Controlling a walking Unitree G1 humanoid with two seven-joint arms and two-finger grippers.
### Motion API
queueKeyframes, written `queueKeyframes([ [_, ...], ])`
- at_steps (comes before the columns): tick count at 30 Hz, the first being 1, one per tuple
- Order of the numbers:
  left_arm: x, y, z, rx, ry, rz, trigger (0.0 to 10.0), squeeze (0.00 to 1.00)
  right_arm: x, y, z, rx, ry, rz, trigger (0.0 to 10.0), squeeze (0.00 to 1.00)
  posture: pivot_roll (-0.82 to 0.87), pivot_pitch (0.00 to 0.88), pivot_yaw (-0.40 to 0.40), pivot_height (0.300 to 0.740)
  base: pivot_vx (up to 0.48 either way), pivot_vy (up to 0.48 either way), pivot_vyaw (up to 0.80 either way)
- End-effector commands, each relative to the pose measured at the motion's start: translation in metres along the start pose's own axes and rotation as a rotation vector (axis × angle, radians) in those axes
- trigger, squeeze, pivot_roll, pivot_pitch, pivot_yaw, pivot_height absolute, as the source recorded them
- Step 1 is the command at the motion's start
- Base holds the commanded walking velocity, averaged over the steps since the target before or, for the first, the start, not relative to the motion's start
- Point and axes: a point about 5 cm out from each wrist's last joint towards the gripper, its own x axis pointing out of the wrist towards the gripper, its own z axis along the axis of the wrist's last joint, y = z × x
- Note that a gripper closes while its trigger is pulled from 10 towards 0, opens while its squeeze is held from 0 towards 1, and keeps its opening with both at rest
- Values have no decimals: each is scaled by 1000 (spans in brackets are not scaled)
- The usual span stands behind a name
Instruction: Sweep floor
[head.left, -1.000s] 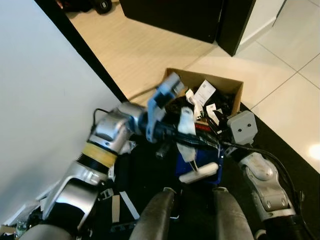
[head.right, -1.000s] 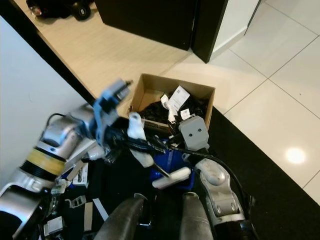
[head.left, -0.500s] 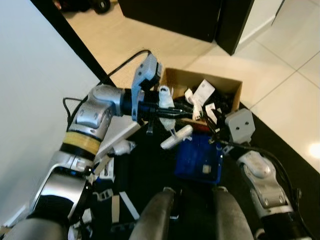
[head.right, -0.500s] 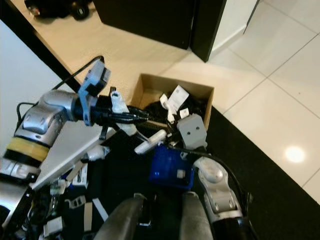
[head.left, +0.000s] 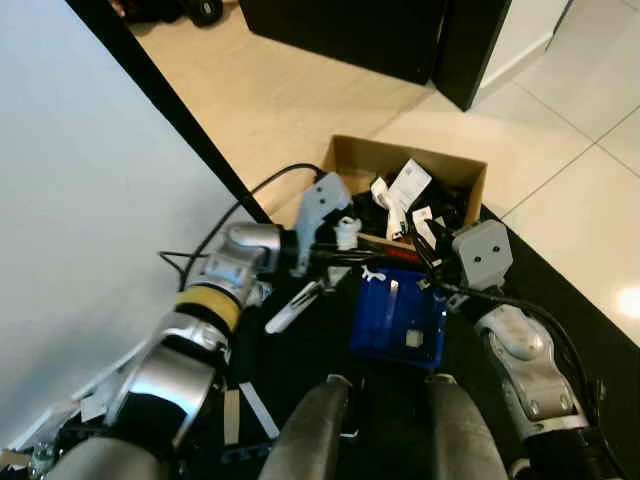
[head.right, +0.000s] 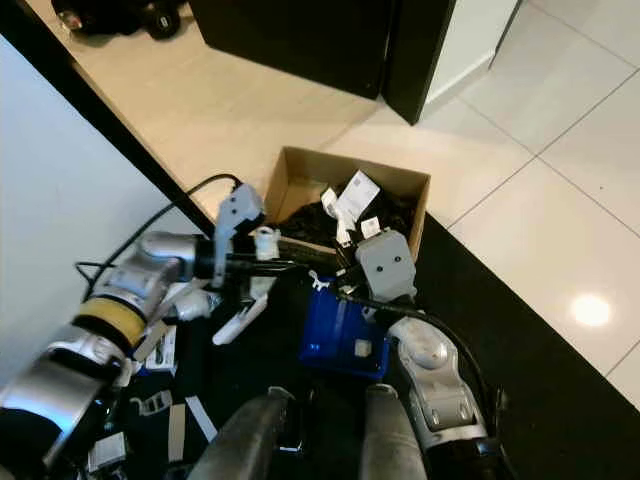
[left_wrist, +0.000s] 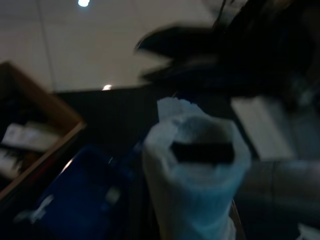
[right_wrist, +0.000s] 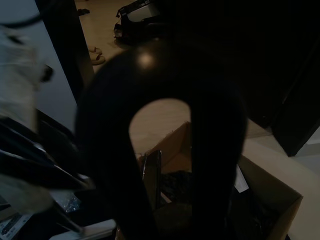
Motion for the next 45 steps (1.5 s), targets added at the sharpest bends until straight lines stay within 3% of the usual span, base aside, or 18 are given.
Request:
queueKeyframes([
  [1, 4, -6, -5, -55, -59, -29, 10000, 0, -17, 14, -41, 71, 199, 26, 10000, 0, -44, 449, 155, 740, 0, 0, 0],
  [4, 12, -12, -3, -87, -104, -90, 10000, 0, -18, 14, -41, 71, 199, 27, 10000, 0, -41, 450, 155, 740, 0, 0, 0],
  [7, 24, -28, -5, -105, -125, -213, 10000, 0, -18, 14, -41, 71, 201, 28, 10000, 0, -39, 448, 155, 740, 0, 0, 0],
  [12, 29, -49, 3, -152, -181, -346, 10000, 0, -18, 14, -41, 71, 201, 27, 10000, 0, -36, 445, 157, 740, 0, 0, 0],
  [16, 22, -67, 16, -185, -224, -452, 10000, 0, -18, 14, -41, 72, 200, 27, 10000, 0, -29, 438, 157, 740, 0, 0, 0],
  [21, 0, -91, 29, -166, -213, -559, 10000, 0, -17, 13, -42, 71, 199, 30, 10000, 0, -15, 421, 150, 740, 0, 0, 0],
  [25, -16, -99, 41, -164, -222, -582, 10000, 0, -15, 11, -42, 69, 197, 32, 10000, 0, -10, 417, 145, 740, 0, 0, 0],
  [26, -26, -97, 53, -152, -235, -562, 10000, 0, -13, 11, -42, 68, 195, 35, 10000, 0, -4, 411, 141, 740, 0, 0, 0],
  [30, -38, -90, 68, -101, -237, -494, 10000, 0, -11, 12, -41, 68, 190, 44, 10000, 0, 2, 407, 138, 740, 0, 0, 0],
  [31, -40, -82, 72, -59, -234, -445, 10000, 0, -10, 12, -41, 68, 189, 46, 10000, 0, 3, 405, 137, 740, 0, 0, 0],
  [34, -43, -71, 77, -12, -227, -374, 10000, 0, -9, 12, -41, 69, 188, 47, 10000, 0, 3, 404, 137, 740, 0, 0, 0],
  [38, -43, -49, 76, 117, -165, -228, 10000, 0, -9, 12, -41, 67, 187, 45, 10000, 0, -5, 404, 140, 740, 0, 0, 0],
  [45, -38, -25, 78, 189, -134, -95, 10000, 0, -20, 4, -43, 62, 198, 12, 10000, 0, -15, 408, 146, 740, 0, 0, 0],
])
